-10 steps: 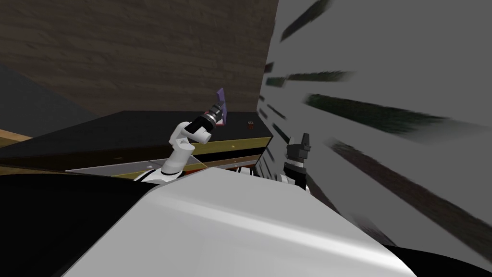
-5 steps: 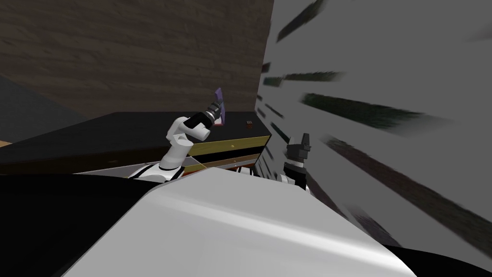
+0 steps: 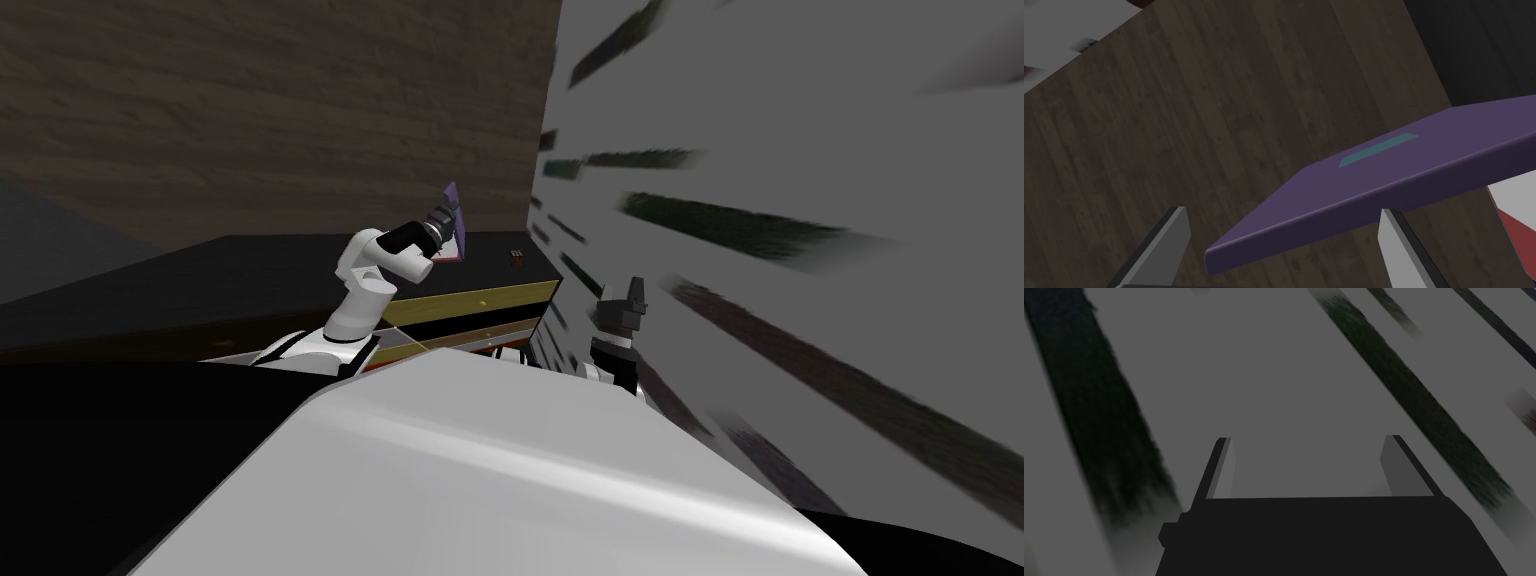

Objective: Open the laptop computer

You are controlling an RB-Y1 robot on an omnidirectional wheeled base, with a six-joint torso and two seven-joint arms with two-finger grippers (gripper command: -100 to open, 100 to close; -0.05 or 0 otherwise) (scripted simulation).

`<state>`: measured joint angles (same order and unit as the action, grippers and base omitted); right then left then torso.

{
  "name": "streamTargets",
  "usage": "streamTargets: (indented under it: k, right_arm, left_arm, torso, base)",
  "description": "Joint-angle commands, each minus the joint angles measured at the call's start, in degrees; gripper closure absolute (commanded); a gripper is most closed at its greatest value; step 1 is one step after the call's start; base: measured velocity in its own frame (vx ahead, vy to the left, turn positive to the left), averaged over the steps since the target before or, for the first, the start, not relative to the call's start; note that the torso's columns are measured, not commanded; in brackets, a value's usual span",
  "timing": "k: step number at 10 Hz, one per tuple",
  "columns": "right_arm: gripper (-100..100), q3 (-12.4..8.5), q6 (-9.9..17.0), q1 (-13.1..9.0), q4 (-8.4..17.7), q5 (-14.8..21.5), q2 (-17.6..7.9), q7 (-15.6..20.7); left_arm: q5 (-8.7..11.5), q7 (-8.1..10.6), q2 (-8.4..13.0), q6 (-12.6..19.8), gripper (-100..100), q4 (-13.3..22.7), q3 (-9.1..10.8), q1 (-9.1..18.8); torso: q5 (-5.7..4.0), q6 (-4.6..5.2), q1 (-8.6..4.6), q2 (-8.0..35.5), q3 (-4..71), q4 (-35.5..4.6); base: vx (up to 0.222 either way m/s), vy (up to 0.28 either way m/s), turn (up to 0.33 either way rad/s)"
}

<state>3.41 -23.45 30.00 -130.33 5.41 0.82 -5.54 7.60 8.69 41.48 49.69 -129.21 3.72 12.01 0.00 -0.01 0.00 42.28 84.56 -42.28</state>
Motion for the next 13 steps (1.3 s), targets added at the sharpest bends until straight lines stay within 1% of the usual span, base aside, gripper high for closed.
streamTargets:
  k: [1, 3, 4, 7, 10, 11, 12, 13]
  right_arm:
    - [0, 0.0, 0.0, 0.0, 0.0, 0.0, 0.0, 0.0]
    - [0, 0.0, 0.0, 0.0, 0.0, 0.0, 0.0, 0.0]
    - [0, 0.0, 0.0, 0.0, 0.0, 0.0, 0.0, 0.0]
    - [0, 0.0, 0.0, 0.0, 0.0, 0.0, 0.0, 0.0]
    - [0, 0.0, 0.0, 0.0, 0.0, 0.0, 0.0, 0.0]
    - [0, 0.0, 0.0, 0.0, 0.0, 0.0, 0.0, 0.0]
    - [0, 0.0, 0.0, 0.0, 0.0, 0.0, 0.0, 0.0]
    - [0, 0.0, 0.0, 0.0, 0.0, 0.0, 0.0, 0.0]
  left_arm:
    - [0.3, 0.14, 1.42, 3.17, -100, 0.41, 0.2, 1.57]
    - [0.89, 0.35, 3.71, 6.84, -100, 1.09, 0.63, 3.83]
    - [0.89, 0.35, 3.71, 7.19, -100, 1.09, 0.63, 3.83]
    - [1.59, 0.61, 6.48, 11.96, -100, 1.91, 1.13, 6.52]
    - [2.09, 0.79, 8.52, 15.4, -100, 2.5, 1.49, 8.45]
    - [2.13, 0.74, 8.17, 14.59, -100, 2.19, 1.58, 7.87]
    - [2.51, 0.81, 8.68, 15.54, -100, 2.22, 1.84, 8.43]
    - [2.27, 0.78, 8.42, 15.05, -100, 2.23, 1.71, 8.12]
  torso:
    - [-0.01, 0.02, 0.0, -0.01, 0.02, 0.0]
    - [-0.01, 0.02, -0.01, -0.01, 0.02, 0.0]
    - [-0.01, 0.02, 0.01, -0.01, 0.02, 0.0]
    - [-0.01, 0.02, 0.0, 0.0, 0.01, 0.0]
    - [0.0, 0.01, 0.01, -0.01, 0.01, 0.0]
    - [-0.01, 0.02, -0.02, 0.0, 0.01, 0.0]
    - [0.0, 0.0, 0.01, 0.0, 0.0, 0.0]
    - [0.02, 0.01, 0.06, -0.07, 0.06, 0.02]
  base:
    - [-0.006, 0.008, -0.025]
    - [-0.007, 0.006, -0.052]
    - [-0.005, 0.007, -0.024]
    - [-0.006, 0.004, -0.039]
    - [-0.005, -0.002, -0.051]
    - [-0.003, -0.004, -0.017]
    - [0.034, 0.019, -0.023]
    - [-0.005, -0.003, 0.0]
